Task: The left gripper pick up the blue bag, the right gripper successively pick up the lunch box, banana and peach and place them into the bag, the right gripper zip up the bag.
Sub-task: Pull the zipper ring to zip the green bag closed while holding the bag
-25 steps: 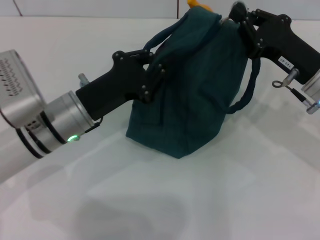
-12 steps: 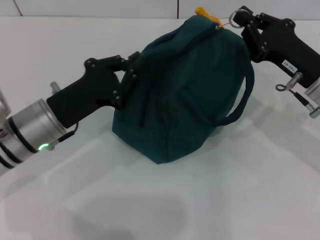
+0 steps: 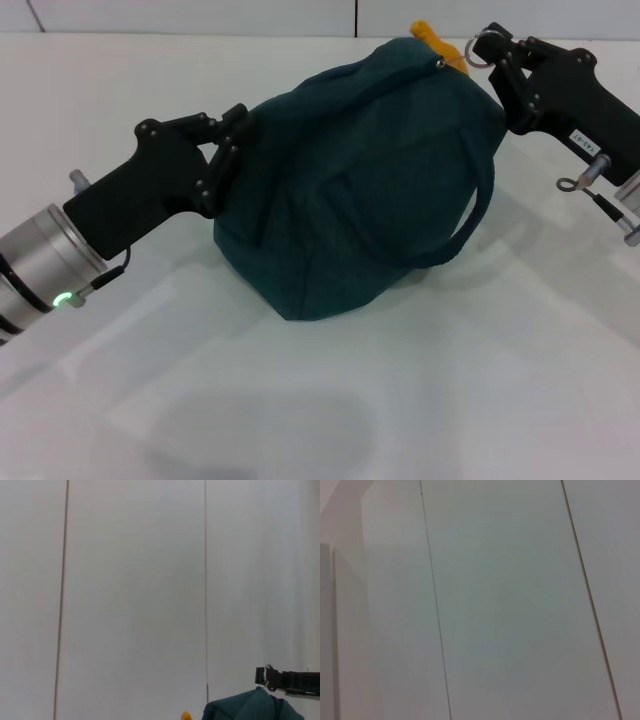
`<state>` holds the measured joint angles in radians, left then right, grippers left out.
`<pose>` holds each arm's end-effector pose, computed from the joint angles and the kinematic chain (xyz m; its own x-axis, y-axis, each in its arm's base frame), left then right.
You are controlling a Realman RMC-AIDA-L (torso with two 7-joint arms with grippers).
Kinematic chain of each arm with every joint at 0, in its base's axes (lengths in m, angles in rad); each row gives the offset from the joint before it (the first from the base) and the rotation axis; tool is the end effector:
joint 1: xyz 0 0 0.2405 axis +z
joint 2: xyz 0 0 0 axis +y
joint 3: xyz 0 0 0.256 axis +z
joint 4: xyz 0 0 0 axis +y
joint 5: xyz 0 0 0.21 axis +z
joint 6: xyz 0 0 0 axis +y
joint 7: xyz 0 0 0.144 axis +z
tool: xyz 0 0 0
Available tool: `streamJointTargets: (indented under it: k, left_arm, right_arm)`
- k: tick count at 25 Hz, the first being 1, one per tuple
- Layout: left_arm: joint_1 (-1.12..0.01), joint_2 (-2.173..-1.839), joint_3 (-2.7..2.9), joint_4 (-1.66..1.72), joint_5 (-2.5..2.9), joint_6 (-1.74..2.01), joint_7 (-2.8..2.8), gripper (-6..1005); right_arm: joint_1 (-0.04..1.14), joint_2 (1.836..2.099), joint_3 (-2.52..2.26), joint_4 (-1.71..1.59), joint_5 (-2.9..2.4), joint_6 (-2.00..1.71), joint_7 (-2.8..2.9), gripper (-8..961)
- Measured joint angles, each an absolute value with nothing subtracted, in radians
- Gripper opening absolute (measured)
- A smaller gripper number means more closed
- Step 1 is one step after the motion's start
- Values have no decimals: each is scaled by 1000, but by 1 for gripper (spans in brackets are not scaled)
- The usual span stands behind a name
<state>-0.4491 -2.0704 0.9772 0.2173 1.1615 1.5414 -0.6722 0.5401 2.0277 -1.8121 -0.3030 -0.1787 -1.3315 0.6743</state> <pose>-0.2667 0.3045 -0.0224 0.6139 -0.0702 0.7863 0.4585 -0.7791 -0.4275 0.2182 0.3552 -0.0226 0.5141 0.0858 -0.8534 -0.5386 -0.7420 -0.3991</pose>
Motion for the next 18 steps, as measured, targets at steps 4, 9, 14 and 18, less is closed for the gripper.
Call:
streamJointTargets:
  k: [4, 9, 14, 18]
  left_arm:
    - [-447, -2072, 974, 215, 1159, 1540, -668, 65]
    - [-443, -2069, 974, 209, 1156, 1537, -668, 62]
    - [-435, -2070, 972, 212, 1152, 1535, -667, 59]
    - [-435, -2070, 972, 211, 1150, 1534, -667, 57]
  right_arm:
    - [538, 2028, -1811, -302, -179, -1330, 675, 24]
    - [533, 2028, -1809, -290, -177, -1323, 675, 23]
    - [518, 2026, -1799, -282, -176, -1323, 694, 23]
    - [514, 2023, -1797, -282, -175, -1322, 699, 23]
